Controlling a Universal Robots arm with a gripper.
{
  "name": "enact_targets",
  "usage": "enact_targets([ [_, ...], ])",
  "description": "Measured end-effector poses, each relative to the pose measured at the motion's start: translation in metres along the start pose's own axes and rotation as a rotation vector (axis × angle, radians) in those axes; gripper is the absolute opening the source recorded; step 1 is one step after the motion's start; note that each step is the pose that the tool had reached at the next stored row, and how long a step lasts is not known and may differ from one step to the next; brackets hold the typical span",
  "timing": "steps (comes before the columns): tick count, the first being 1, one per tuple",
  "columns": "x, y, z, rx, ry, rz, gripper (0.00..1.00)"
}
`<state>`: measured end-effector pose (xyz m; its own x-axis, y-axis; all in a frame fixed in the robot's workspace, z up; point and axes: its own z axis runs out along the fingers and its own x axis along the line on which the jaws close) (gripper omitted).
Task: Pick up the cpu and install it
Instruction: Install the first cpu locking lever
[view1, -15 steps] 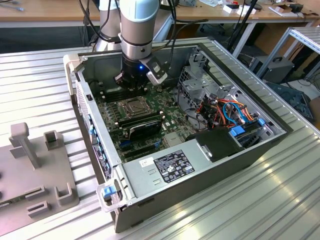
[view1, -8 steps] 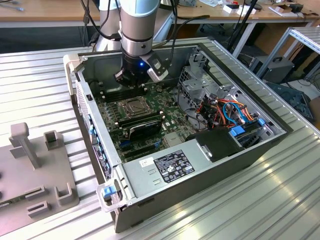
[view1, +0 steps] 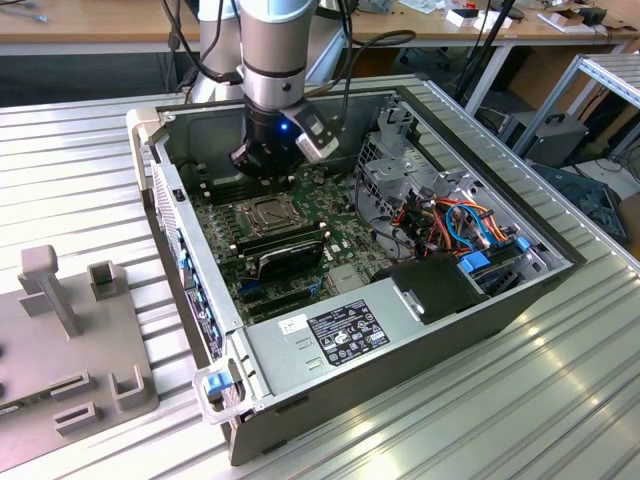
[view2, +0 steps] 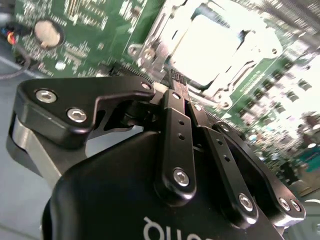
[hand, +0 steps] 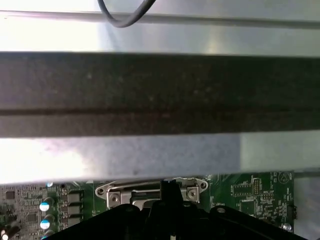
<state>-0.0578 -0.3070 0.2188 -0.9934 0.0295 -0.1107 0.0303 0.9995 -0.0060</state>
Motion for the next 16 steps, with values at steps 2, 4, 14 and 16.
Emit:
enact_targets([
  [2, 0.0, 0.0, 0.0, 0.0288, 0.0057, -0.002, 0.11],
  [4, -0.0002, 0.0, 0.0, 0.0447, 0.0132, -0.004, 0.11],
  [14, -0.0007, 0.0, 0.0002, 0.054, 0.0414, -0.006, 0.11],
  [16, -0.0007, 0.0, 0.0001, 0.0542, 0.0439, -0.006, 0.11],
])
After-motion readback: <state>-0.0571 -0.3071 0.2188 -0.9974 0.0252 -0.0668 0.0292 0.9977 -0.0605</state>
